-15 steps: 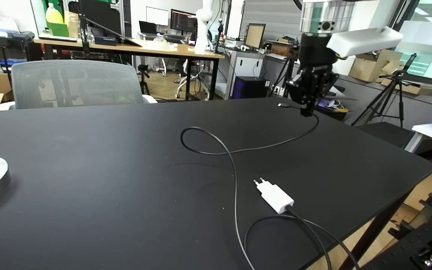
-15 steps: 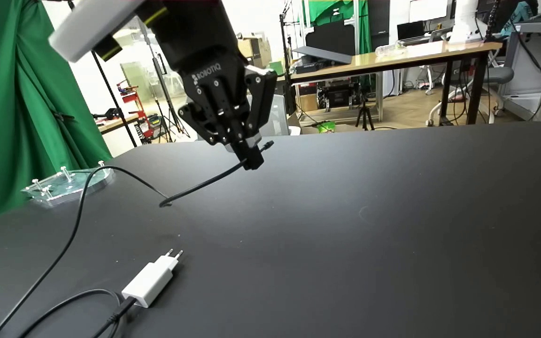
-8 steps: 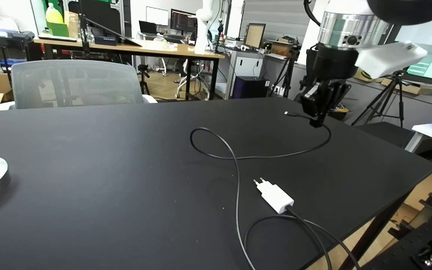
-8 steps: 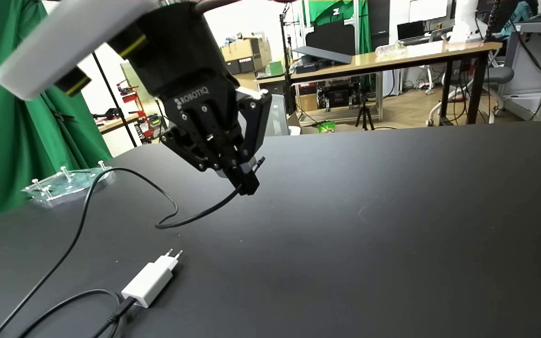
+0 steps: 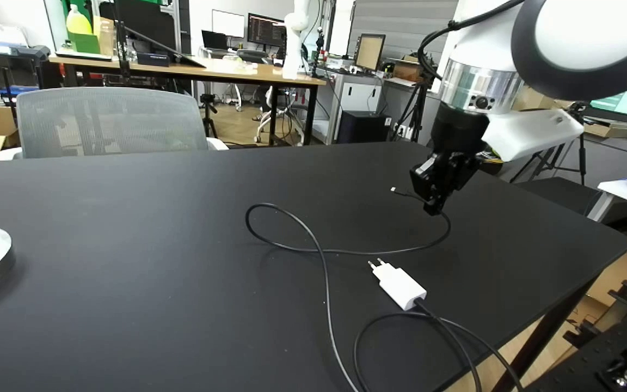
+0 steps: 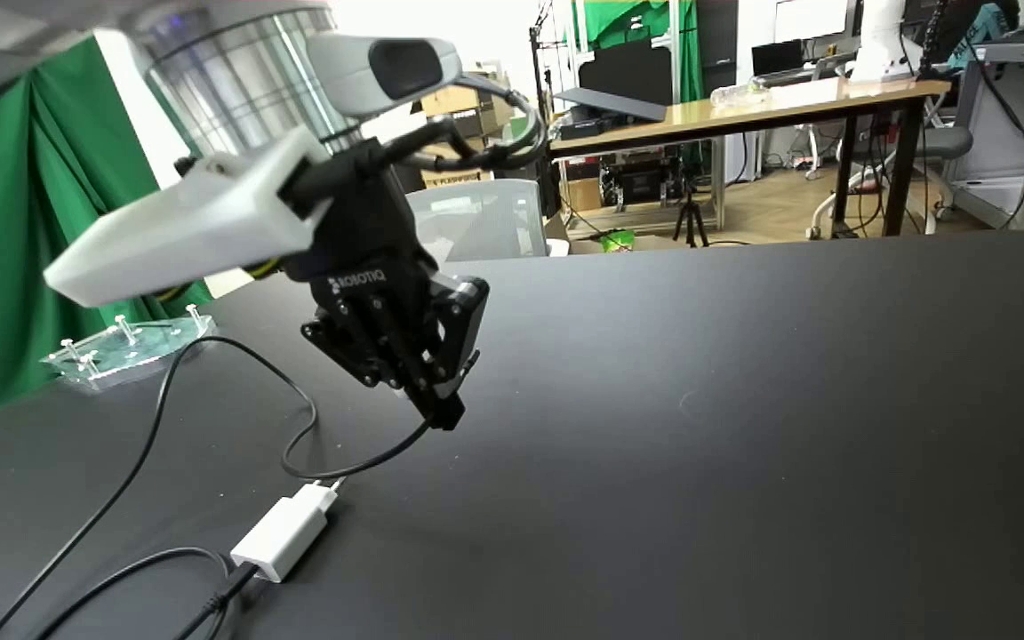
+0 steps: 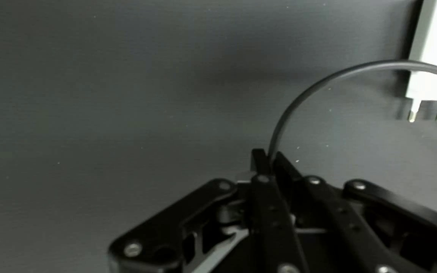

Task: Spread the charger cable

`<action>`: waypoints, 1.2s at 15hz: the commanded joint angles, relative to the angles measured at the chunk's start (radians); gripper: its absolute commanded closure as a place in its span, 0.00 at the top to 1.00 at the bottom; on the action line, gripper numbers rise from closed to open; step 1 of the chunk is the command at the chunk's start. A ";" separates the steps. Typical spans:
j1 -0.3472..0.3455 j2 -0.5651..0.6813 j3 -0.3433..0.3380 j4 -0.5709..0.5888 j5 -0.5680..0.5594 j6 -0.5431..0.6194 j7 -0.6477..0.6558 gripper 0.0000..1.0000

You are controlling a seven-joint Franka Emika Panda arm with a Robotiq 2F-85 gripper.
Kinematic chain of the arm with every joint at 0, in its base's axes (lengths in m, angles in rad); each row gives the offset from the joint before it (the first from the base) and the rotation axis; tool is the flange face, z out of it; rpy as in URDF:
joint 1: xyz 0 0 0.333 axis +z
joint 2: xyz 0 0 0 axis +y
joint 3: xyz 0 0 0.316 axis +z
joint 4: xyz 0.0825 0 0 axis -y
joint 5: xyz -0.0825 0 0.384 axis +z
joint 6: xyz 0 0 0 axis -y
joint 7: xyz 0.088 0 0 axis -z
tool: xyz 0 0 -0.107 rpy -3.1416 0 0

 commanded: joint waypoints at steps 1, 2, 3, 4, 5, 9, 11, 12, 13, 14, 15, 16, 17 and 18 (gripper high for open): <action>0.013 0.063 0.010 0.000 -0.025 0.036 0.039 0.02; 0.018 0.073 0.010 0.000 -0.027 0.036 0.042 0.02; 0.022 0.084 0.011 0.000 -0.020 0.034 0.038 0.02; 0.026 0.094 0.010 0.001 -0.019 0.036 0.037 0.02; 0.028 0.101 0.013 0.001 -0.017 0.033 0.029 0.02; 0.037 0.114 0.009 0.001 -0.023 0.006 0.012 0.46; 0.028 0.117 0.021 0.001 -0.005 -0.004 -0.007 0.60; 0.025 0.115 0.024 0.001 -0.002 -0.007 -0.015 0.66; 0.022 0.111 0.025 0.001 -0.001 -0.004 -0.019 0.74; 0.022 0.101 0.022 0.002 -0.004 0.002 -0.017 0.80; 0.021 0.095 0.021 0.003 -0.004 0.004 -0.017 0.88; 0.017 0.088 0.024 0.005 0.003 0.006 -0.020 0.94; 0.013 0.077 0.032 0.009 0.014 0.000 -0.025 1.00; 0.020 0.057 0.030 0.013 0.014 -0.027 -0.017 1.00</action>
